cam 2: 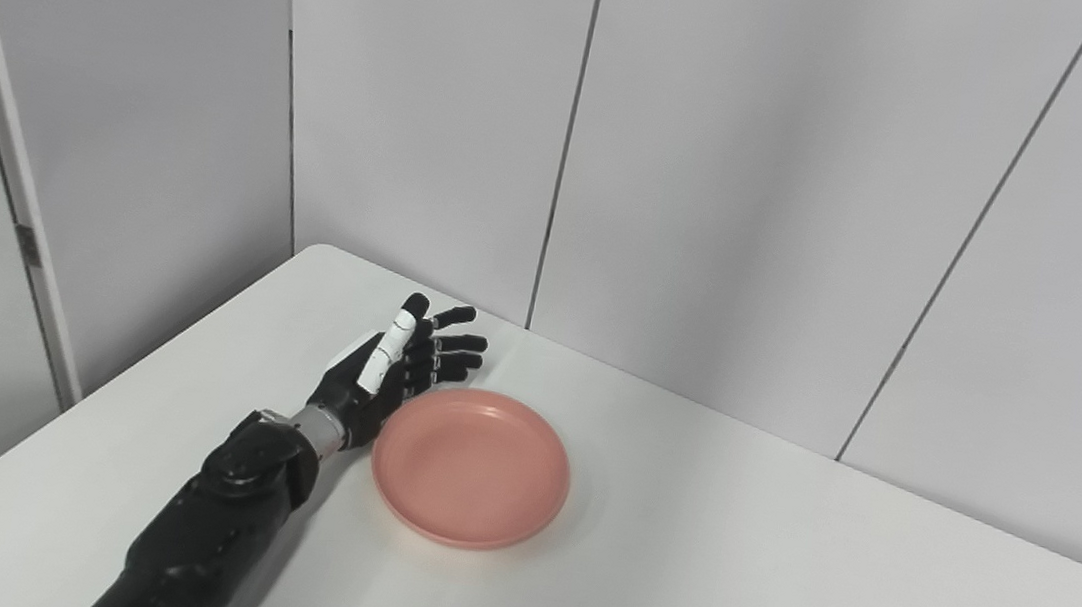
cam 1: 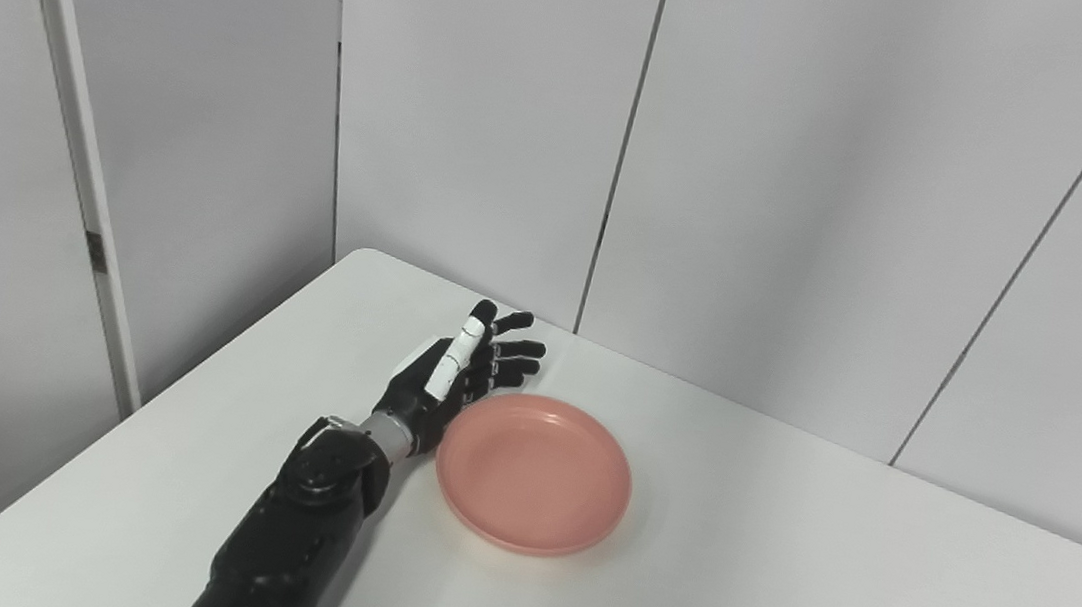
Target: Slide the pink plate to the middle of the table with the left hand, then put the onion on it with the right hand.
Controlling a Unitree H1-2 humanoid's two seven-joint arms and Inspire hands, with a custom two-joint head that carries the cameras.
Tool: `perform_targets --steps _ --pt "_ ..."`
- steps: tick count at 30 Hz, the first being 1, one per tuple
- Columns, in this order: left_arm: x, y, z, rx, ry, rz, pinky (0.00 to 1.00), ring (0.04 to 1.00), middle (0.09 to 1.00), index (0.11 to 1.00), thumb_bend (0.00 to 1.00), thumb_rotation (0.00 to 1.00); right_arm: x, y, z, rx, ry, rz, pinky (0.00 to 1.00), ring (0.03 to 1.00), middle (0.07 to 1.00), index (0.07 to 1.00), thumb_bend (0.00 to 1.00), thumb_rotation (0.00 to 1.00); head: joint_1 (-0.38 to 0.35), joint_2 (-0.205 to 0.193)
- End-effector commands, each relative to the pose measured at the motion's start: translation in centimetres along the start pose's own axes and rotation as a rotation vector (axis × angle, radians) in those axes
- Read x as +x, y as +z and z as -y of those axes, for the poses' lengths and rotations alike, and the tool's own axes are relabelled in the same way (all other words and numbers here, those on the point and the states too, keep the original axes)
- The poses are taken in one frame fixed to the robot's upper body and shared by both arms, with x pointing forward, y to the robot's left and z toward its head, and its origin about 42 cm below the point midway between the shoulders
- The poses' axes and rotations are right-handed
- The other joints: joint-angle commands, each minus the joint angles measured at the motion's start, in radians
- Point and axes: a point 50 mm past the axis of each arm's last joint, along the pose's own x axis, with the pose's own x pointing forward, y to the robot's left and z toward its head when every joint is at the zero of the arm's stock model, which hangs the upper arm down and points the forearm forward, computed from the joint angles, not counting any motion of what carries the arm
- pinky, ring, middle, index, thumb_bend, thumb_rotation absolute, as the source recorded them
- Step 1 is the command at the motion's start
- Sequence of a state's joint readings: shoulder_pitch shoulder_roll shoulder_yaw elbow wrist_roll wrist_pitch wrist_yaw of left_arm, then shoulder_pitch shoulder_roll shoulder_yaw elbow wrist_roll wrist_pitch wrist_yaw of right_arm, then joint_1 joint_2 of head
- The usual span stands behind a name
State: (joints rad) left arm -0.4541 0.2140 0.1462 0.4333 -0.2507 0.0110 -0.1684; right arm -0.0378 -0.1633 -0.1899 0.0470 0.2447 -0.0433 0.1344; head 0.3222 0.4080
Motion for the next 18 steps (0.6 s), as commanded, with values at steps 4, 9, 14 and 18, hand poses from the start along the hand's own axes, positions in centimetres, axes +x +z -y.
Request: perform_targets --steps 4,9,14,18 --pt "-0.6 1.6 1.8 -0.027 0.054 0.050 0.90 0.827 0.807 0.895 0.77 1.00 -2.7 -3.5 -1.7 0.047 0.014 -0.115 1.00 0.999 0.974 1.000 0.73 1.00 -0.020 0.016" --pt "-1.8 1.6 3.0 -0.055 0.074 0.033 0.93 0.847 0.829 0.904 0.79 0.97 -3.0 -3.0 -2.2 0.059 0.026 -0.109 1.00 0.998 0.969 1.000 0.67 1.00 -0.063 0.043" --pt "-2.6 2.1 3.4 -0.050 0.075 0.007 0.91 0.850 0.839 0.908 0.78 0.97 -3.1 -2.9 -2.7 0.081 0.012 -0.099 1.00 0.944 0.919 0.947 0.71 0.94 -0.111 0.076" --pt "-2.9 2.7 3.4 -0.019 0.042 -0.032 0.92 0.851 0.839 0.901 0.79 1.00 -3.1 -2.8 -3.2 0.083 0.012 -0.090 0.95 0.902 0.886 0.910 0.75 0.88 -0.146 0.102"
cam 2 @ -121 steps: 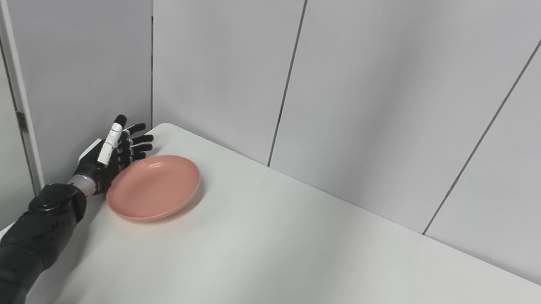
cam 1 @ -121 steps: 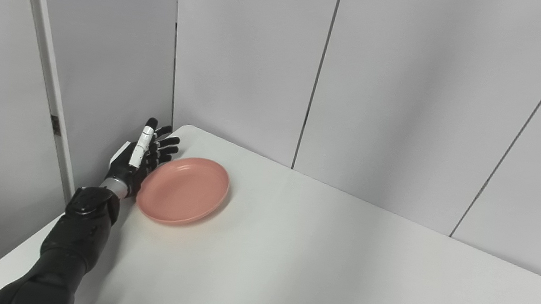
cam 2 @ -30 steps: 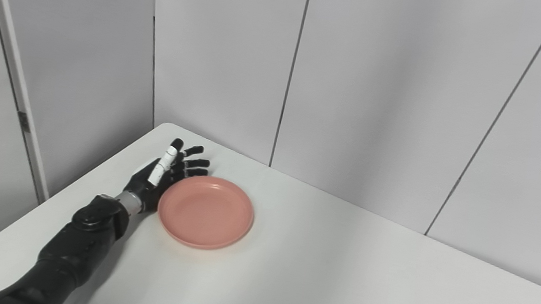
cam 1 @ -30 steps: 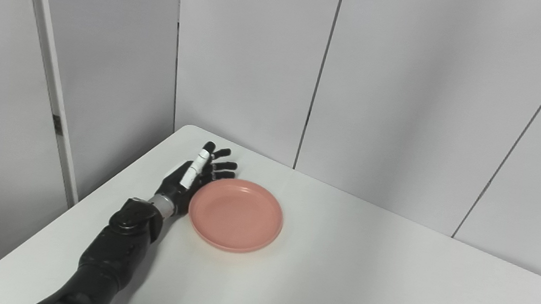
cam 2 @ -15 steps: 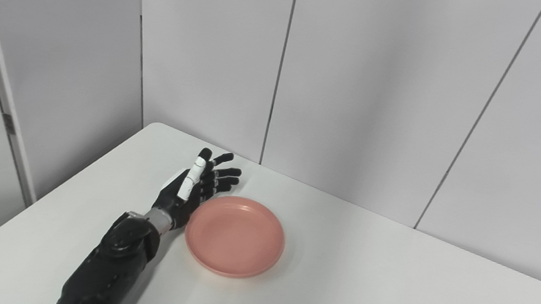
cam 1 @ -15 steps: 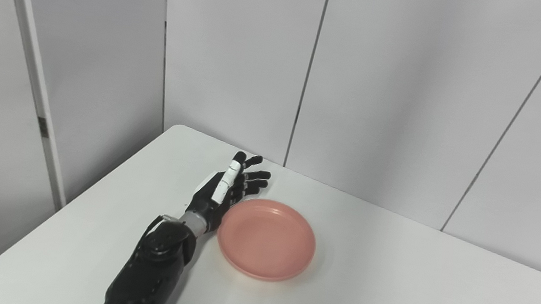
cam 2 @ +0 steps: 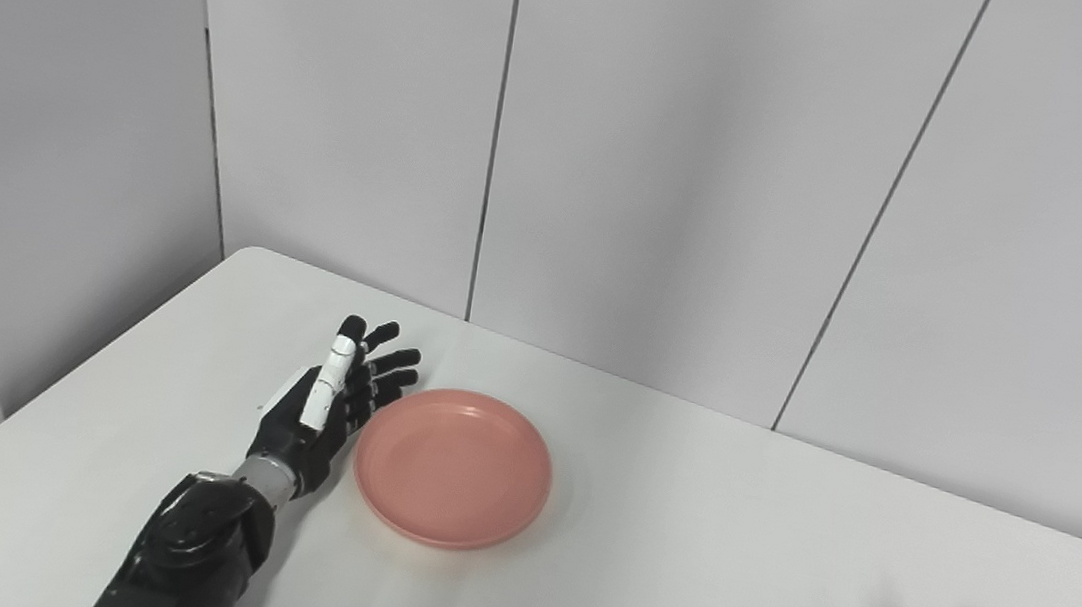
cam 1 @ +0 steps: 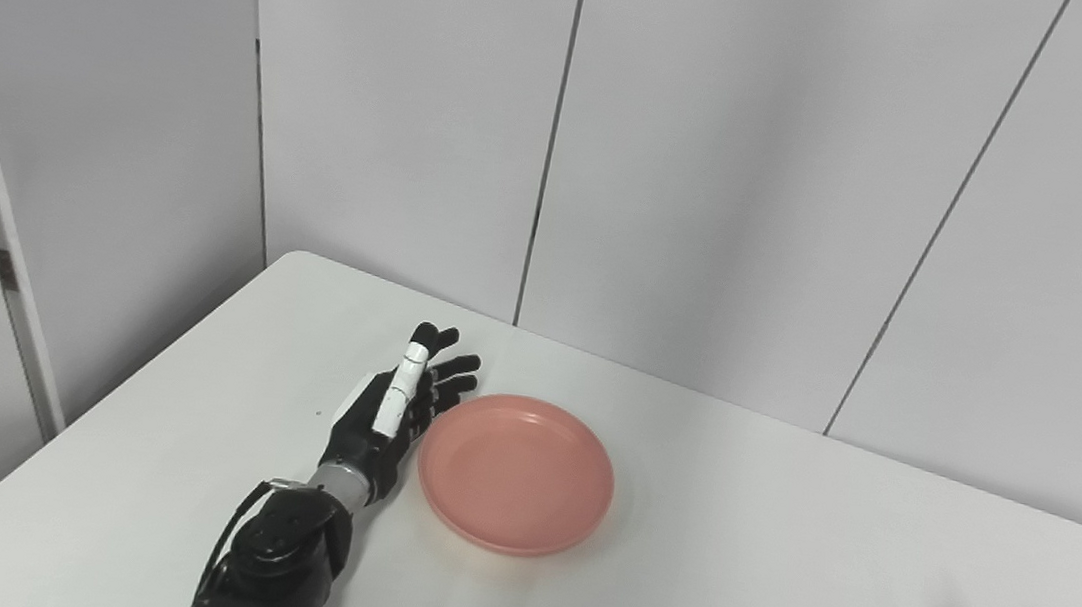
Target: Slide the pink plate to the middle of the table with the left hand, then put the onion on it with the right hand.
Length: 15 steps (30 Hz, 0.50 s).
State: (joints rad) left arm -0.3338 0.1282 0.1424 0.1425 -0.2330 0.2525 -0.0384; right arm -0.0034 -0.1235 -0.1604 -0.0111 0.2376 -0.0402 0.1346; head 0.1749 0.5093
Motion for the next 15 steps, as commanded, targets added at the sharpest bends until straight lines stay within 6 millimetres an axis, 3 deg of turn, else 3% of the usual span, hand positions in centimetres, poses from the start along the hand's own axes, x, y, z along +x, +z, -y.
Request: perform_targets --steps 1,6,15 --pt "0.4 2.5 0.4 0.047 -0.045 0.044 0.92 0.850 0.839 0.902 0.79 1.00 -1.9 -3.0 -1.3 0.064 -0.019 -0.097 0.95 0.898 0.884 0.906 0.76 0.88 -0.009 0.008" --pt "0.2 3.4 -0.1 0.077 -0.107 0.011 0.82 0.828 0.823 0.897 0.77 0.99 -1.8 -2.8 -2.2 0.058 -0.012 -0.080 0.93 0.887 0.879 0.896 0.78 0.86 -0.047 0.026" --pt "0.8 4.7 -0.9 0.085 -0.154 -0.003 0.94 0.854 0.845 0.910 0.76 0.97 -1.7 -2.4 -2.8 0.026 -0.002 -0.075 0.94 0.899 0.891 0.921 0.79 0.88 -0.064 0.035"
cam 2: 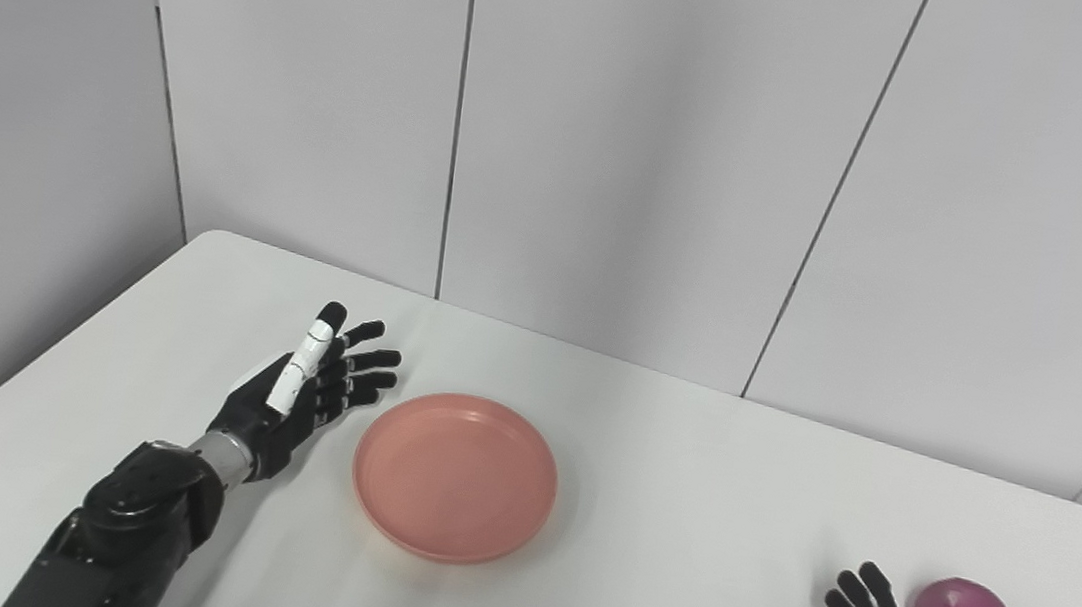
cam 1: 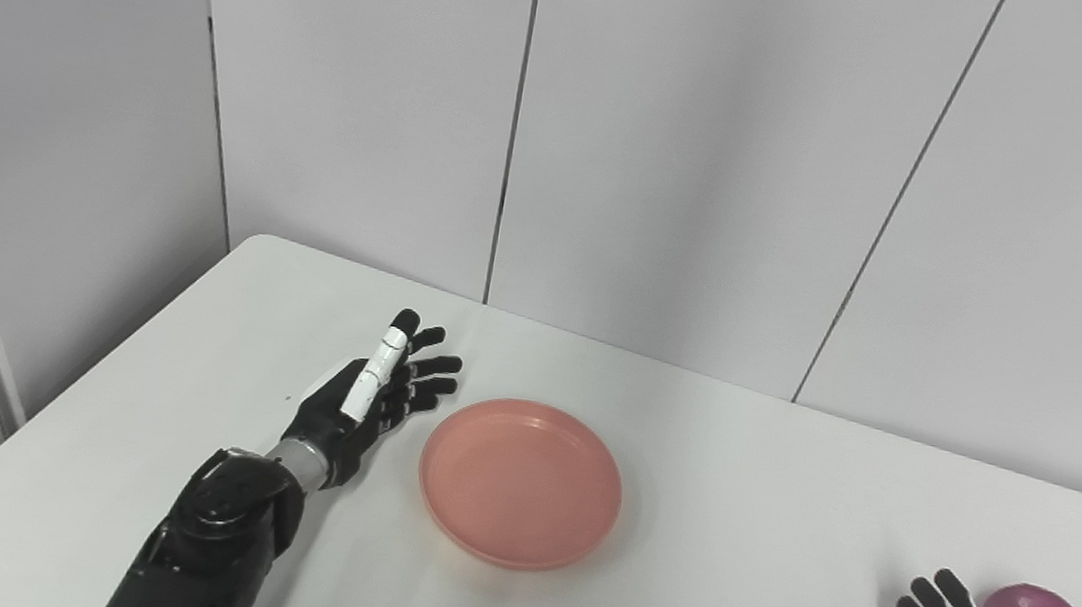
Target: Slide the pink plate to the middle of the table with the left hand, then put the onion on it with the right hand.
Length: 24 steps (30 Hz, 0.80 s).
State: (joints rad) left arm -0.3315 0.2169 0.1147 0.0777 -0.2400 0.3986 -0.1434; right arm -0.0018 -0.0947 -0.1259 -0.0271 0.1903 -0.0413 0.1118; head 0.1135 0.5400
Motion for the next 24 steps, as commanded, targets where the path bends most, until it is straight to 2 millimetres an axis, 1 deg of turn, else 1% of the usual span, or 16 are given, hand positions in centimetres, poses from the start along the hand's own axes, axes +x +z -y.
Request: perform_targets --steps 1,8,9,12,14,19,21,24 --pt "1.0 3.2 0.2 0.008 -0.043 0.085 0.94 0.849 0.841 0.909 0.76 0.97 -1.7 -2.3 -1.1 0.044 -0.016 -0.078 0.94 0.899 0.891 0.920 0.80 0.88 -0.003 0.004" --pt "1.2 3.4 0.4 -0.003 -0.064 0.080 0.90 0.838 0.832 0.904 0.75 0.98 -1.8 -2.1 -1.4 0.028 -0.017 -0.076 0.94 0.902 0.895 0.925 0.82 0.88 -0.016 0.014" --pt "1.1 3.4 0.6 -0.005 -0.065 0.081 0.86 0.823 0.822 0.899 0.75 0.98 -1.8 -2.0 -1.4 0.026 -0.017 -0.078 0.94 0.902 0.897 0.925 0.82 0.89 -0.016 0.014" --pt "0.8 3.2 1.2 -0.006 -0.081 0.091 0.82 0.809 0.812 0.902 0.77 0.97 -1.8 -1.9 -1.6 0.028 -0.018 -0.082 0.93 0.903 0.900 0.920 0.82 0.89 -0.020 0.019" --pt "0.5 3.0 1.7 -0.001 -0.079 0.089 0.82 0.804 0.807 0.893 0.77 0.97 -1.8 -1.7 -1.8 0.037 -0.021 -0.079 0.93 0.905 0.901 0.919 0.81 0.89 -0.020 0.019" --pt "0.0 2.9 3.1 -0.014 -0.090 0.088 0.87 0.809 0.799 0.870 0.77 0.98 -1.8 -1.7 -1.9 0.041 -0.018 -0.078 0.95 0.912 0.909 0.927 0.76 0.89 -0.020 0.020" --pt "0.0 2.9 3.5 -0.024 -0.101 0.091 0.85 0.807 0.805 0.870 0.77 0.98 -1.8 -1.7 -1.9 0.041 -0.018 -0.079 0.94 0.910 0.909 0.929 0.78 0.89 -0.019 0.023" --pt "0.0 2.8 4.2 -0.033 -0.111 0.078 0.85 0.810 0.810 0.884 0.77 0.98 -1.8 -1.6 -2.0 0.042 -0.019 -0.076 0.94 0.912 0.910 0.930 0.78 0.90 -0.021 0.026"
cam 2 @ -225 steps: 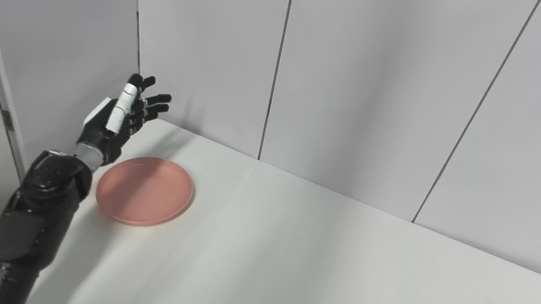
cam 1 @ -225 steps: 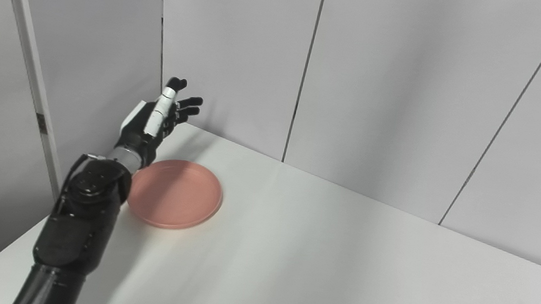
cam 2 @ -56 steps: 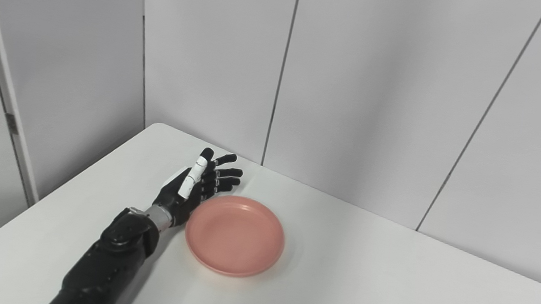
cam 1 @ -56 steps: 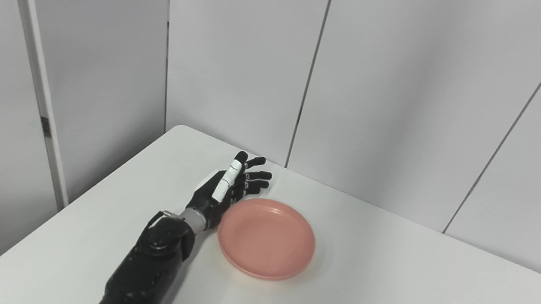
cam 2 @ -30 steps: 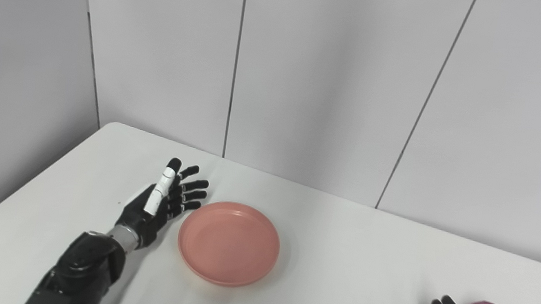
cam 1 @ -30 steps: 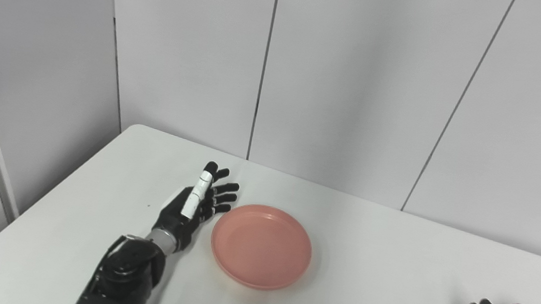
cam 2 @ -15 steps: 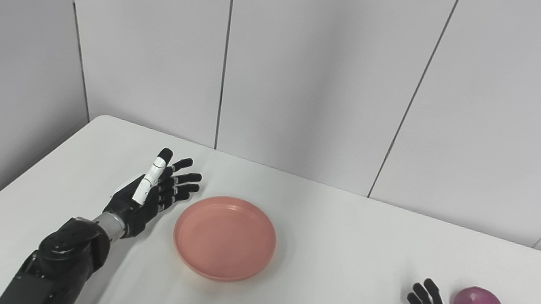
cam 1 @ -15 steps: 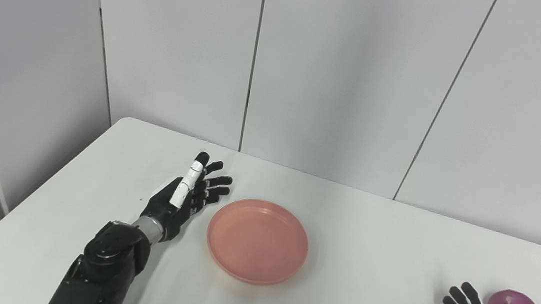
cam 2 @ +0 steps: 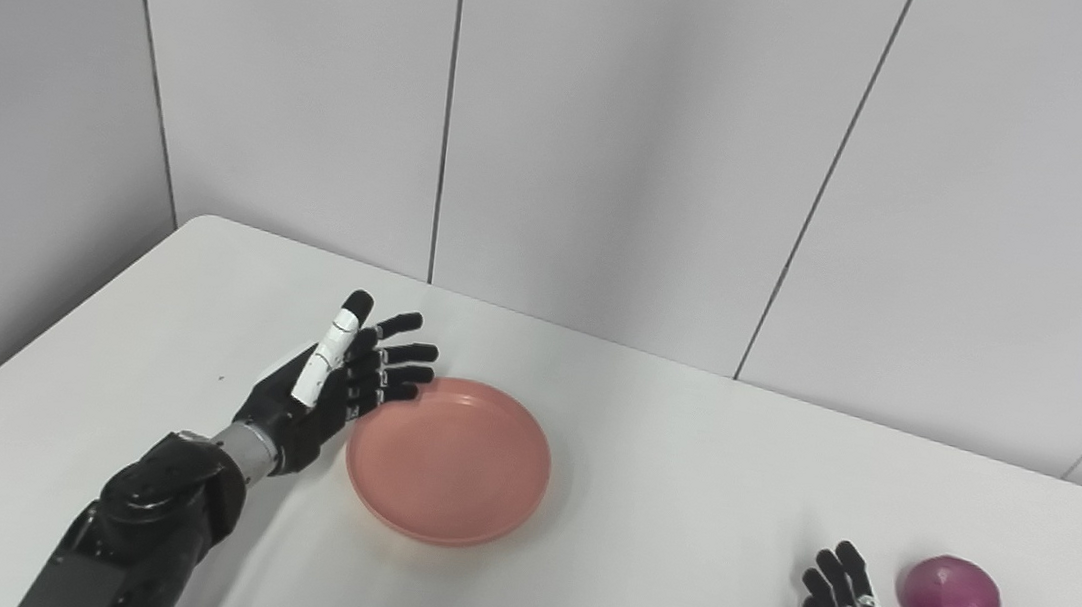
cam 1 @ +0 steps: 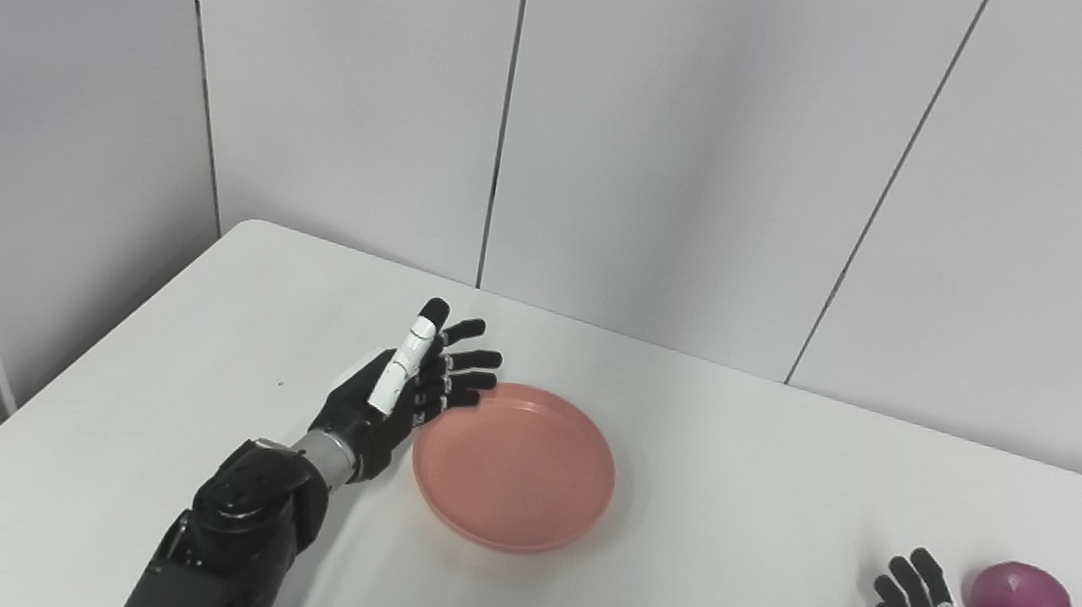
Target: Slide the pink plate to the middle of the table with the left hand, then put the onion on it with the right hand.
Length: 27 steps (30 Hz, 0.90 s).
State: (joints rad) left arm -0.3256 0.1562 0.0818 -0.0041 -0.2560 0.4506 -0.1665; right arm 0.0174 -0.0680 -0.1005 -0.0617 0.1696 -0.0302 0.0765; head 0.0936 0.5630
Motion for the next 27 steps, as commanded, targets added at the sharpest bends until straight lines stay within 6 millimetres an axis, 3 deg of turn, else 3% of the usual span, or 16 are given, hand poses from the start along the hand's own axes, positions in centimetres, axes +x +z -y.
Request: perform_targets --steps 1,13,20,27 --pt "0.3 2.0 0.7 0.013 -0.014 0.059 0.85 0.809 0.809 0.882 0.77 0.98 -1.2 -1.6 -0.7 0.039 -0.007 -0.074 0.94 0.911 0.910 0.929 0.77 0.90 -0.001 0.003" --pt "0.5 0.5 1.0 -0.006 -0.016 0.035 0.84 0.813 0.819 0.892 0.78 0.97 -1.2 -1.4 -0.8 0.038 -0.006 -0.070 0.94 0.906 0.907 0.931 0.78 0.90 0.001 0.010" --pt "0.6 1.2 1.2 -0.008 -0.027 0.046 0.85 0.821 0.821 0.890 0.79 0.98 -1.1 -1.4 -0.8 0.047 -0.007 -0.073 0.94 0.906 0.905 0.928 0.78 0.89 0.002 0.008" --pt "1.1 3.3 0.6 -0.027 -0.016 0.126 0.83 0.813 0.817 0.875 0.78 0.96 -1.2 -1.6 -0.7 0.037 -0.008 -0.072 0.94 0.906 0.907 0.927 0.78 0.89 0.003 0.005"
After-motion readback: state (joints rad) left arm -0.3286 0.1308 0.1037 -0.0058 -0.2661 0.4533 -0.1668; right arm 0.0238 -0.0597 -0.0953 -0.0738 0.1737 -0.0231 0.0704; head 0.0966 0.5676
